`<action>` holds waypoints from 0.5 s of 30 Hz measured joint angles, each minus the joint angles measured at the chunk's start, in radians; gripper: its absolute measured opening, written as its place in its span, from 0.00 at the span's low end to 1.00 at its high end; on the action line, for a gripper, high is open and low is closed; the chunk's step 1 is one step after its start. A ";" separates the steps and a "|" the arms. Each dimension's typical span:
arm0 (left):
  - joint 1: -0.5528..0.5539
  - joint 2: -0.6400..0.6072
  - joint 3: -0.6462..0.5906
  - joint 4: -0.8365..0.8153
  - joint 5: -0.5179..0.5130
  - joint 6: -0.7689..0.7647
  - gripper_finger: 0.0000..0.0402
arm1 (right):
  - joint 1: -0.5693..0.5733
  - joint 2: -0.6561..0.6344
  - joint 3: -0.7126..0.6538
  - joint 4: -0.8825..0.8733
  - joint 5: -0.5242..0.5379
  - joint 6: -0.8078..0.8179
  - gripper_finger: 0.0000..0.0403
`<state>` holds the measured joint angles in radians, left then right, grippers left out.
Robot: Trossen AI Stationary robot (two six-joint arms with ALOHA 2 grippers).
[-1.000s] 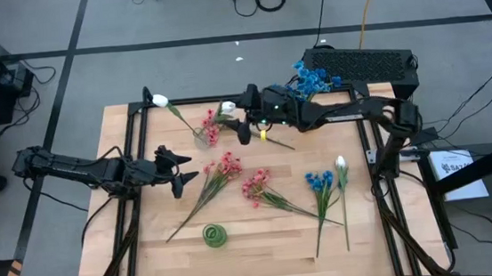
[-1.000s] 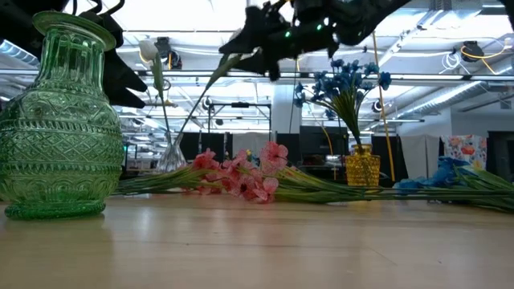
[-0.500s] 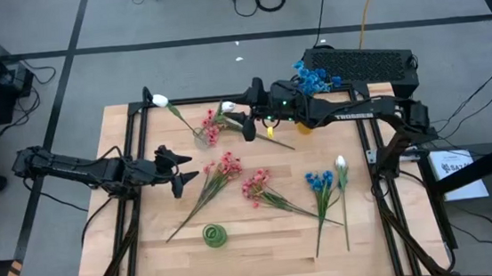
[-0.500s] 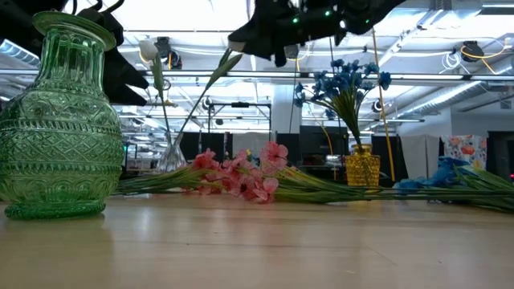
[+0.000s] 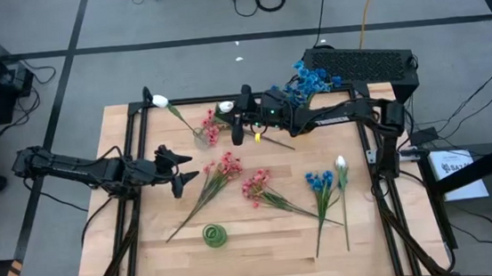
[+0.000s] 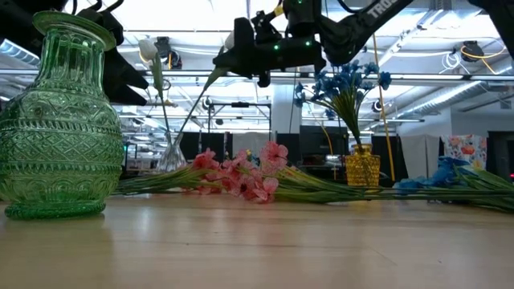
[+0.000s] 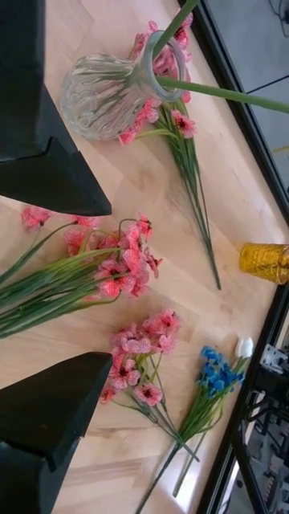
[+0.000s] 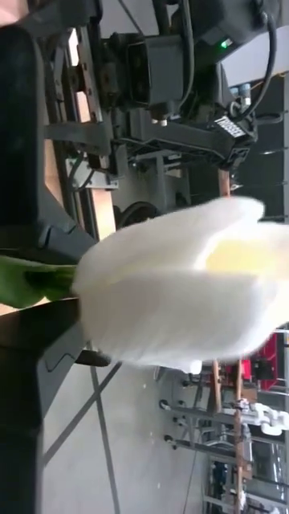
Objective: Sort flowers into vase by color
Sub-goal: Put the left white flower into the transparent vase
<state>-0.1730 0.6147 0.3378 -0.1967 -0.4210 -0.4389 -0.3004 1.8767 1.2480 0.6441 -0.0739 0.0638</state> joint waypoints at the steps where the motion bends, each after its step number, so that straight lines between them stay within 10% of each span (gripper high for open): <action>1: 0.000 0.000 0.000 0.000 0.000 0.000 0.74 | 0.000 0.004 0.000 0.009 0.000 0.000 0.17; 15: 0.000 0.000 0.000 0.007 0.000 0.000 0.74 | 0.016 0.000 0.000 0.002 0.012 0.027 0.17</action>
<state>-0.1726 0.6147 0.3378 -0.1898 -0.4210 -0.4393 -0.2847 1.8772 1.2480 0.6464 -0.0618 0.0912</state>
